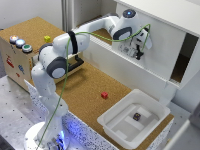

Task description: Push the door to the left

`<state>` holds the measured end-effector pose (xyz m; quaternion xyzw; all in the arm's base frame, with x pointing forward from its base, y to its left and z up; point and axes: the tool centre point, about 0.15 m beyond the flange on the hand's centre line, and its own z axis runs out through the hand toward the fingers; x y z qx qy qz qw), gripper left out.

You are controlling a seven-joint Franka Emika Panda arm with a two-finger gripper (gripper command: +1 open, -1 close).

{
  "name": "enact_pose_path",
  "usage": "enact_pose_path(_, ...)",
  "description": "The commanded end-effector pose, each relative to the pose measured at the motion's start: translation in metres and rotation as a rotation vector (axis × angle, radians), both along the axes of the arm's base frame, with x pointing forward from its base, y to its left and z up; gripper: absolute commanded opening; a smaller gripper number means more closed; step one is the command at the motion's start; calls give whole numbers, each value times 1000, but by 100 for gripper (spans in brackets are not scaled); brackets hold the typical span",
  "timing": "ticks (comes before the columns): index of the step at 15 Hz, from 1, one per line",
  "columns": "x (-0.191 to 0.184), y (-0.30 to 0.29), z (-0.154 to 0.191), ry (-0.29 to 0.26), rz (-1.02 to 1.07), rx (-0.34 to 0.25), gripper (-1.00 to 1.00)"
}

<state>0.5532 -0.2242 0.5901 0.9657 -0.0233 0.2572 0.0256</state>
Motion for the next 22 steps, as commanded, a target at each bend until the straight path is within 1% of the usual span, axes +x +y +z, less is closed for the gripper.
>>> enact_pose_path(1, 22, 30, -13, 14, -34, -43, -100)
enact_pose_path(7, 27, 46, -13, 20, -31, -63, -100)
enact_pose_path(13, 31, 63, -13, 25, -20, -72, -100)
enact_pose_path(17, 34, 75, -13, 27, -16, -93, -100)
enact_pose_path(22, 37, 91, -10, 27, -1, -106, -100)
